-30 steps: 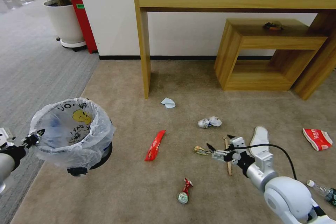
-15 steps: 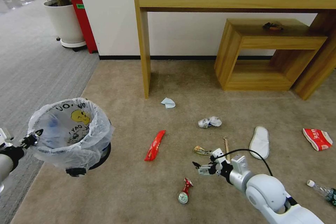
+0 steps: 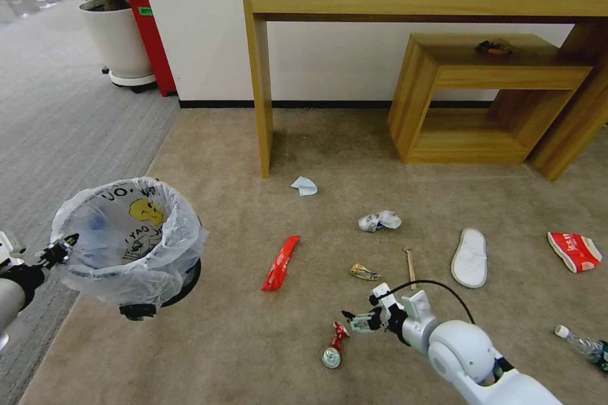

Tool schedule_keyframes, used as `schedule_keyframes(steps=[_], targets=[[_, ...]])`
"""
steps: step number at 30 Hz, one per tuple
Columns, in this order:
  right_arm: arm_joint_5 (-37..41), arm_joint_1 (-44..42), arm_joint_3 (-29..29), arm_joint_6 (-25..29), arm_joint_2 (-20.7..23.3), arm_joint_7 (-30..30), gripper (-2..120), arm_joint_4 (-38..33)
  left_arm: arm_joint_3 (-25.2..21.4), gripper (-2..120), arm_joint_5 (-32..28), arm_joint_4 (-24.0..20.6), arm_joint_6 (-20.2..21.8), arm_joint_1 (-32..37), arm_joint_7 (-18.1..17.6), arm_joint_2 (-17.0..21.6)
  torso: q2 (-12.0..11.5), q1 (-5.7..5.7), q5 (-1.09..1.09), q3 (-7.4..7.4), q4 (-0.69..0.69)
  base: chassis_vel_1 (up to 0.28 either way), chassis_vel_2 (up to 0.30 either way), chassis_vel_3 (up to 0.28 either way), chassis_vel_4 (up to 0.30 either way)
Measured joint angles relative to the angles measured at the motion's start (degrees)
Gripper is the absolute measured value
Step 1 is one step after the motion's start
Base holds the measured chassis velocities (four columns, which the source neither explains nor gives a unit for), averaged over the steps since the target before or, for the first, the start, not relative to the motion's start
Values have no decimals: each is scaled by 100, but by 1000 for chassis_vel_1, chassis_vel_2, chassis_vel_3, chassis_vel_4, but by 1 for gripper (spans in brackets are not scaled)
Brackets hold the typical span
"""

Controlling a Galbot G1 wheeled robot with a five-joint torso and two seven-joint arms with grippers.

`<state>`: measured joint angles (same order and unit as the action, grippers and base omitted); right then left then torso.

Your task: Pick up the trash bin and place the garbage on the floor into it.

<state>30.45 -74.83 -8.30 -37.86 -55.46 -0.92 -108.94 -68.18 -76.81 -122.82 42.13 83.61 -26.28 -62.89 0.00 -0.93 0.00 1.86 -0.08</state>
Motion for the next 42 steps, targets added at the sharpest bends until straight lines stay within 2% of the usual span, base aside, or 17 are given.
schedule_keyframes(steps=[6,20,28,30,37,42], targets=[[567,-112,160,-372,-28,613,100,-223,0,3,9,17,0,2,12,-2,0,0,0,0,0,0,0,0,0],[1381,-213,617,-455,-311,1711,100,-225,-40,3,19,22,0,50,37,-2,0,0,0,0,0,0,0,0,0],[1668,-270,856,-348,-566,2322,100,-131,-44,3,36,-45,0,60,42,-12,0,0,0,0,0,0,0,0,0],[1699,-246,981,-297,-745,2515,100,-4,-41,3,42,-85,0,62,42,-20,0,0,0,0,0,0,0,0,0],[1848,-111,1051,-110,-1122,2823,100,203,-40,3,66,-104,0,81,42,-36,0,0,0,0,0,0,0,0,0],[1993,-75,1015,55,-1235,2953,100,285,-39,3,91,-74,0,74,51,-37,0,0,0,0,0,0,0,0,0]])
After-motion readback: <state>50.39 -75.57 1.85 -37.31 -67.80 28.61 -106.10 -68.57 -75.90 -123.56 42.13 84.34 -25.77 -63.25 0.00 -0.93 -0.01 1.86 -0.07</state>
